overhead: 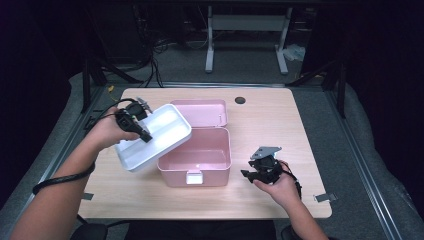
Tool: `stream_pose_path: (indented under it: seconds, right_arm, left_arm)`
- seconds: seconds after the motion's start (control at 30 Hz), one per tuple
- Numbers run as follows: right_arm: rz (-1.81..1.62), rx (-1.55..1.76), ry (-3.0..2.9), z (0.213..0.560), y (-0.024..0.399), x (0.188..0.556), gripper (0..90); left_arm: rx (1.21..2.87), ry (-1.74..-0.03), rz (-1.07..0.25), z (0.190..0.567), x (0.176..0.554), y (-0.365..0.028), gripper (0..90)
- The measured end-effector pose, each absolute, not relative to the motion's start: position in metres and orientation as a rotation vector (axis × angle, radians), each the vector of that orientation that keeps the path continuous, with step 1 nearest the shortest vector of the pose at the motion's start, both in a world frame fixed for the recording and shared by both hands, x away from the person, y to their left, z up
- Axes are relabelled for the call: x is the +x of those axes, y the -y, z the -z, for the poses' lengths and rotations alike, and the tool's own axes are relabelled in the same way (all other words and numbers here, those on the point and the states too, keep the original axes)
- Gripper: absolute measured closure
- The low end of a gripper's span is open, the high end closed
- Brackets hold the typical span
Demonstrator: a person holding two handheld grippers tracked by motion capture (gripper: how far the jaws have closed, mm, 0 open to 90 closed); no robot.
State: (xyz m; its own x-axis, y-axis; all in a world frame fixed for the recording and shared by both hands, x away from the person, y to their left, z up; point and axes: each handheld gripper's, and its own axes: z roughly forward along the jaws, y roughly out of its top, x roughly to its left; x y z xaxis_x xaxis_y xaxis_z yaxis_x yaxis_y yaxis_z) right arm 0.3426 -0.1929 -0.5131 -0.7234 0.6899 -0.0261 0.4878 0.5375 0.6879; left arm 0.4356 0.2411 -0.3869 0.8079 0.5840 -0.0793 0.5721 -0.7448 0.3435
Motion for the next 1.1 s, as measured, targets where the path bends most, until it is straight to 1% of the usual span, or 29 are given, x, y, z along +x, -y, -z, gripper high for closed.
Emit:
stream_pose_path:
  seconds: [0.03,0.07,0.1,0.23,0.33,0.43,0.57,0.7,0.77,0.83,0.93,0.97,1.0,1.03,1.1]
  right_arm:
    - [-0.974,0.981,-2.481,0.513,0.193,0.342,52.5]
    - [-0.973,0.983,-2.478,0.512,0.192,0.342,52.5]
    - [-0.973,0.983,-2.478,0.512,0.192,0.342,52.5]
    - [-0.966,0.972,-2.479,0.512,0.192,0.341,52.3]
    - [-0.964,0.976,-2.483,0.512,0.191,0.341,52.4]
    - [-0.979,0.969,-2.485,0.512,0.19,0.342,52.3]
    - [-0.96,0.965,-2.484,0.512,0.187,0.341,51.9]
    - [-0.952,0.967,-2.494,0.513,0.187,0.341,51.9]
    - [-0.955,0.969,-2.494,0.513,0.188,0.341,51.9]
    - [-0.957,0.962,-2.494,0.512,0.189,0.341,51.6]
    - [-0.969,0.936,-2.504,0.511,0.188,0.341,50.0]
    - [-0.94,0.929,-2.503,0.51,0.187,0.34,49.3]
    - [-0.977,0.902,-2.52,0.507,0.184,0.341,47.1]
    - [-0.9,0.89,-2.523,0.502,0.182,0.34,45.8]
    - [-0.968,0.855,-2.544,0.501,0.18,0.342,45.4]
  left_arm:
    - [2.62,-0.916,-0.046,0.388,0.434,-0.252,89.1]
    - [2.581,-0.99,-0.061,0.391,0.43,-0.274,89.1]
    - [2.581,-0.99,-0.061,0.391,0.43,-0.274,89.1]
    - [2.521,-1.133,-0.091,0.403,0.419,-0.316,89.1]
    - [2.513,-1.208,-0.081,0.423,0.412,-0.335,89.1]
    - [2.513,-1.228,-0.041,0.446,0.409,-0.337,89.1]
    - [2.52,-1.244,0.036,0.481,0.411,-0.328,89.1]
    - [2.531,-1.257,0.063,0.506,0.413,-0.319,89.1]
    - [2.533,-1.268,0.041,0.513,0.412,-0.318,89.2]
    - [2.535,-1.304,-0.029,0.519,0.408,-0.317,89.1]
    - [2.52,-1.333,-0.09,0.525,0.4,-0.317,88.9]
    - [2.503,-1.344,-0.1,0.526,0.398,-0.317,88.8]
    - [2.524,-1.341,-0.095,0.526,0.397,-0.316,88.4]
    - [2.554,-1.331,-0.107,0.524,0.396,-0.316,88.1]
    - [2.521,-1.341,-0.129,0.519,0.394,-0.318,86.8]
